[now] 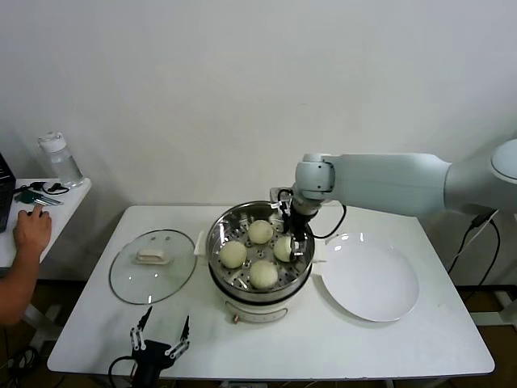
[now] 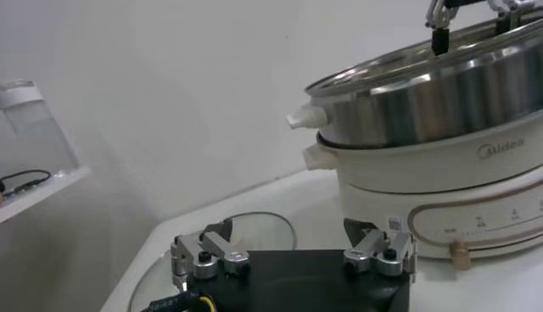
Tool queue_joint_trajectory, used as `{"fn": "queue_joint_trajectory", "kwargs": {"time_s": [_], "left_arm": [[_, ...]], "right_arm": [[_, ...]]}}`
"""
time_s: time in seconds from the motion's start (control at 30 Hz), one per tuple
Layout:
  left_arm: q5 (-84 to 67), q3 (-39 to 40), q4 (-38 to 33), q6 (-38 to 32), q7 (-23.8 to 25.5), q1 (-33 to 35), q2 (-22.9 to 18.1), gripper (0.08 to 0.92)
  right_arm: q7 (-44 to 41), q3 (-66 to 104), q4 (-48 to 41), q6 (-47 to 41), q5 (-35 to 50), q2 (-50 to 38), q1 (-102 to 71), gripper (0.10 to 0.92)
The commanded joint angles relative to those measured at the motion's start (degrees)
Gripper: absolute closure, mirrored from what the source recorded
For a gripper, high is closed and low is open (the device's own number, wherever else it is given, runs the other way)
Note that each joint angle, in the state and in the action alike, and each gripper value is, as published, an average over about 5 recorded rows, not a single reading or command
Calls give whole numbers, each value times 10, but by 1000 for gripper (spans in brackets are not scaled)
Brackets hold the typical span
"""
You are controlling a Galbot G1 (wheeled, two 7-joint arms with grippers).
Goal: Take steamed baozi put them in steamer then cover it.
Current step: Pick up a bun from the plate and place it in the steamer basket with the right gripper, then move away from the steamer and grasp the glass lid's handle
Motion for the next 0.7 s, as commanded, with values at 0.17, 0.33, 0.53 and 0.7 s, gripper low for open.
{"fn": "queue_joint_trajectory", "kwargs": {"time_s": [0.17, 0.33, 0.53, 0.7], "left_arm": [[1, 0, -2, 0, 0, -1, 1, 177], [3, 0, -3, 2, 1, -3, -1, 177], [6, -2, -6, 6, 1, -8, -2, 177], [11, -6, -7, 11, 1, -14, -5, 177]], "right_arm": [[-17, 30, 45, 37, 23, -87, 56, 203], [22, 46, 81, 89, 38, -160, 60, 203], [177, 76, 122, 211, 61, -281, 7, 203], [299, 248, 132, 316, 62, -377, -198, 203]]}}
